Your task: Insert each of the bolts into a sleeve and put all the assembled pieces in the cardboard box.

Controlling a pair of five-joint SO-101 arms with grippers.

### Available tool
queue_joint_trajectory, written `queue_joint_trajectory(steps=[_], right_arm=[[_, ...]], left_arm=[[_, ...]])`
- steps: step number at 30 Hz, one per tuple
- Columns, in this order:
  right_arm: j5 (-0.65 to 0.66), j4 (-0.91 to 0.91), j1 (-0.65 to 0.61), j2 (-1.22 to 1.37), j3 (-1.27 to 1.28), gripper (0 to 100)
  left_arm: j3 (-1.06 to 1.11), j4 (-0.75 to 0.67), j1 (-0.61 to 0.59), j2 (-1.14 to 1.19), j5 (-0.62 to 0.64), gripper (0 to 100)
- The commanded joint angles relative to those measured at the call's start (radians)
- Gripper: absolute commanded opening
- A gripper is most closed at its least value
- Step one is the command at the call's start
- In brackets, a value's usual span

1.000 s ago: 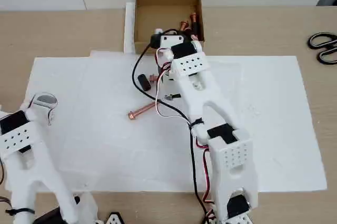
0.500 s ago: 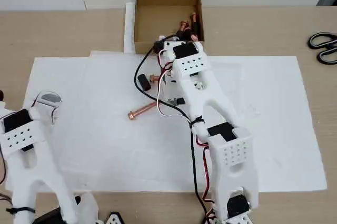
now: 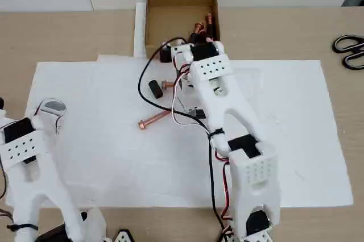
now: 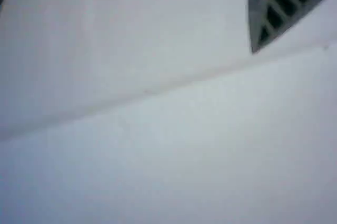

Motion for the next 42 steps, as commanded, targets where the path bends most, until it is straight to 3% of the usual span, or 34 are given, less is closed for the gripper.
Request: queue_joint_trajectory(steps=[1,8,20,42], right_arm=[[0.132,0.025,0.015,-0.133,-0.005,25.8],[0.381,0.019,0.013,-0.125,0.103,25.8],[0.621,0.016,0.007,0.001,0.12,25.8],[0.736,-0.047,-0.016,0.117,0.057,25.8]], left_arm=[[-0.005,0.0,0.003,-0.011,0.003,30],[-0.005,0.0,0.003,-0.011,0.003,30],[-0.005,0.0,0.003,-0.011,0.003,30],[-0.004,0.002,0.003,-0.011,0.003,30]])
